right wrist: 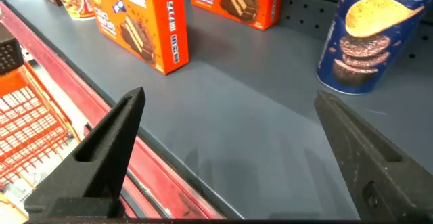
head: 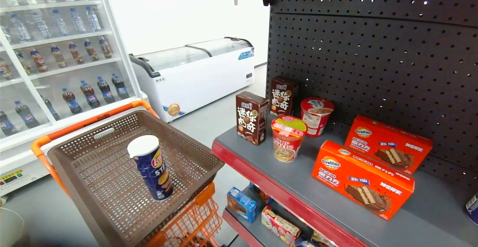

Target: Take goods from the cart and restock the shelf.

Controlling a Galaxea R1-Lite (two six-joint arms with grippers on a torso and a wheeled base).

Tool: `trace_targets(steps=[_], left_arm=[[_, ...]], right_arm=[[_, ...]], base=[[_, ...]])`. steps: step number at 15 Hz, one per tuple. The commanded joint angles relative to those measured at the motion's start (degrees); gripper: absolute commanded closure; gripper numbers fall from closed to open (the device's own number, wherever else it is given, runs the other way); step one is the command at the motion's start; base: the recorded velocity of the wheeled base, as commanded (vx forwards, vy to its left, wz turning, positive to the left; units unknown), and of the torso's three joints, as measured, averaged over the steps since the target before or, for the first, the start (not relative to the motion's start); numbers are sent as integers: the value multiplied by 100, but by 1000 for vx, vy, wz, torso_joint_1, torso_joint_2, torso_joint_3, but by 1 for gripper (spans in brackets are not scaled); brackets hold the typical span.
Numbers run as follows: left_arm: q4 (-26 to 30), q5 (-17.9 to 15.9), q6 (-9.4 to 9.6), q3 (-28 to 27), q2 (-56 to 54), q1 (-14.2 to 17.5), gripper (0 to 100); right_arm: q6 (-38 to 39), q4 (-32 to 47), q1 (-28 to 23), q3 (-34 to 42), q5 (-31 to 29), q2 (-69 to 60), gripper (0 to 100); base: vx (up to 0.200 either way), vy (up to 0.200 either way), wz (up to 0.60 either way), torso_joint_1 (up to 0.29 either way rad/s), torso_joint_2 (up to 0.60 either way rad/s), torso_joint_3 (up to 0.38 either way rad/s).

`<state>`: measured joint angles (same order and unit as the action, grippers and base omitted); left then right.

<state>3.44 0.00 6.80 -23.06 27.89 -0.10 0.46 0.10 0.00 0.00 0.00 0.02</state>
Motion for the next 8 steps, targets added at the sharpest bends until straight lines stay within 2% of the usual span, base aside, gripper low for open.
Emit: trace_targets(steps=[1,2,3,4,6,8], left_arm=[[8,-26,58,-954,2344,27,0],[-27,-299,58,-972,2748,115,0],[-212,-756,49,-963,3117,159,0],[-528,-940,67,-884,3407,212,0],[-1337,-888,67,-735,4163,229,0],[-1829,-756,111,-691,4664,186,0]], right_arm=[[6,-1,0,0,9,-2,0],[-2,-1,0,0,9,-2,0],[6,-1,0,0,0,-2,0],[-2,-1,0,0,0,-2,0],[6,-1,0,0,9,-2,0],[-2,-1,0,0,0,-2,0]], base=[[0,0,0,0,0,0],[0,0,0,0,0,0],[0,0,0,0,0,0],[0,0,0,0,0,0],[0,0,0,0,0,0],[0,0,0,0,0,0]])
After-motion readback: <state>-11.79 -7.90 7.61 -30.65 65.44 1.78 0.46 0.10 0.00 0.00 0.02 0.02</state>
